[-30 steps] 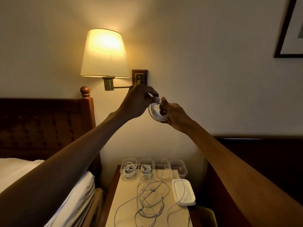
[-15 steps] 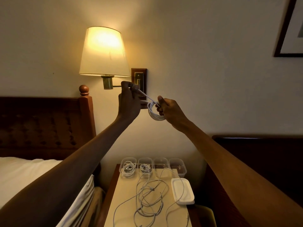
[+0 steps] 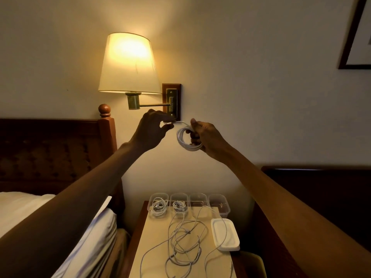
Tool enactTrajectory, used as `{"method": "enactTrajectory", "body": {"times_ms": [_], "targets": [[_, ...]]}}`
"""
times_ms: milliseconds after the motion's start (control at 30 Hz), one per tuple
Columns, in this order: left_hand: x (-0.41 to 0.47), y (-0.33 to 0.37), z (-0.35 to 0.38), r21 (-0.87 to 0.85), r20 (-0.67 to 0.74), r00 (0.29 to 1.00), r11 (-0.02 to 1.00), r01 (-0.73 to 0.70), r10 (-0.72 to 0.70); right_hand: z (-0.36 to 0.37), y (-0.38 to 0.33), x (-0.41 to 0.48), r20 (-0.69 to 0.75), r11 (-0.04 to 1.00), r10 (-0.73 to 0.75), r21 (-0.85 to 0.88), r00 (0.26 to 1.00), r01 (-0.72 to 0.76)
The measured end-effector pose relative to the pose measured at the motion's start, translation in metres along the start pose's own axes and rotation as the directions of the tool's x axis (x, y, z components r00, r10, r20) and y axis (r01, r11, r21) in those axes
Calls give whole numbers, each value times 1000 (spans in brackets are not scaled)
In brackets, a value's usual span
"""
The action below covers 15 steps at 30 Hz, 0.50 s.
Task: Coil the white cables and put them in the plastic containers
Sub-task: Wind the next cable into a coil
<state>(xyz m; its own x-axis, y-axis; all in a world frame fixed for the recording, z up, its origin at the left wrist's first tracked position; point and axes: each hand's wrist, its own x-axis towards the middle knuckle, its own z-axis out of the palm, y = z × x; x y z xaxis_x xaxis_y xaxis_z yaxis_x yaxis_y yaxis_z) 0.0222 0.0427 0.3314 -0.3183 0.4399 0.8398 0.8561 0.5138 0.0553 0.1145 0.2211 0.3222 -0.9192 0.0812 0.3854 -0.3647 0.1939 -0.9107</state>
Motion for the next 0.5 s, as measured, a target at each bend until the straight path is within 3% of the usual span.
{"method": "enactTrajectory", "body": {"times_ms": [67,133,233,300,367,433,500], "targets": [[0,11,2,-132,94,990,984,120,-108,5,-3,2,-3,998,-49,-42,999,49],[-3,22,2,-386,239,940,865,320,-242,5,-5,5,-30,988,-101,-117,994,97],[-5,31,-3,-696,432,820,439,568,-375,1,-8,6,-62,974,-140,-186,988,127],[-1,32,-8,-733,552,740,199,650,-383,-2,-9,7,-74,958,-169,-249,983,146],[3,33,-13,-730,634,690,23,683,-348,-3,-8,7,-90,943,-187,-295,978,153],[5,34,-17,-693,687,649,-27,720,-327,-4,-7,7,-102,938,-187,-313,977,147],[6,38,-19,-637,728,610,20,770,-311,-5,-5,7,-111,939,-180,-316,977,137]]}}
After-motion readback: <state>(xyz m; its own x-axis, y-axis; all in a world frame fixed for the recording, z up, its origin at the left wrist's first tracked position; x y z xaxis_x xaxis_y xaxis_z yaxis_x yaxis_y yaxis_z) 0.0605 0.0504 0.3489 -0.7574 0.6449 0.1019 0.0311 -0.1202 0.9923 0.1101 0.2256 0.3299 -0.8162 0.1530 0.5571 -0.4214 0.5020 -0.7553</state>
